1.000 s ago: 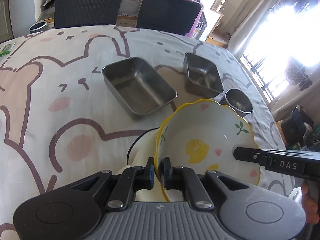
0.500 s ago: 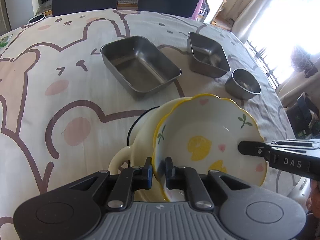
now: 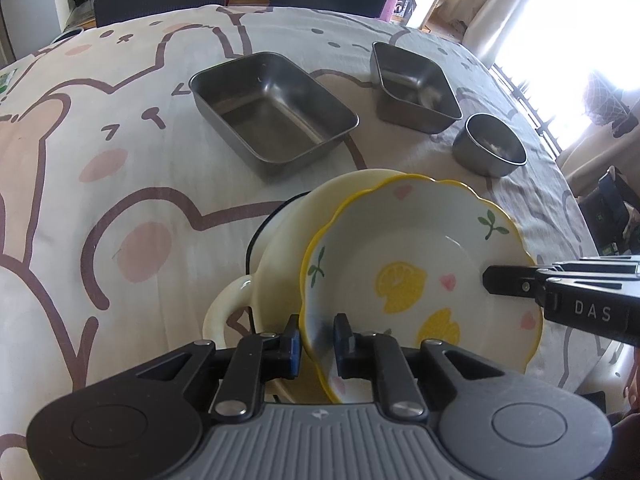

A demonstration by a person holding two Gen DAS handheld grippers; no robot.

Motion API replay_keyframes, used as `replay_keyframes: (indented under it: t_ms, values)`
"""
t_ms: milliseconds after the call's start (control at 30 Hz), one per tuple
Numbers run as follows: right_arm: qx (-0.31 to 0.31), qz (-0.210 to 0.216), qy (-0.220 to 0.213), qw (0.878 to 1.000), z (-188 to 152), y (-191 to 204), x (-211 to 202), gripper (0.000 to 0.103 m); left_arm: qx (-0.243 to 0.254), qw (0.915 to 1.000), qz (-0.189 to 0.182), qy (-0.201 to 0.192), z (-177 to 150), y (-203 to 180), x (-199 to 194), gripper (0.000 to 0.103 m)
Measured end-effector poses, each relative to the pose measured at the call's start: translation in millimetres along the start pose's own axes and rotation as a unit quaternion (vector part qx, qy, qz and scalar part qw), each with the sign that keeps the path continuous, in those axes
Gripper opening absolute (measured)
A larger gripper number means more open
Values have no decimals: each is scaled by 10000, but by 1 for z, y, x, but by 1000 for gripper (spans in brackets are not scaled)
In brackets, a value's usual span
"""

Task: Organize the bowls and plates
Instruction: 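Lower the lemon-print bowl into the cream bowl with both grippers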

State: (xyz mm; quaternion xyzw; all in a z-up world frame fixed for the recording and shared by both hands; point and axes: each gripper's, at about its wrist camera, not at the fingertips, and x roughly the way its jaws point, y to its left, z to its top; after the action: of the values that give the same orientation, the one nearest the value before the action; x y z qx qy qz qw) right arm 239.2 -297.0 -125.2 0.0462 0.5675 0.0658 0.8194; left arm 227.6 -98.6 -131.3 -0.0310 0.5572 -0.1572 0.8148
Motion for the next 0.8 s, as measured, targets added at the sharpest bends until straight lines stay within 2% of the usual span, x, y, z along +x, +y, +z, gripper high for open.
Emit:
replay_keyframes:
  t_ms: [800]
  values:
    - [-285, -227, 196, 9991, 4, 4, 18, 11, 341, 9994, 32, -79, -3, 2, -6, 15]
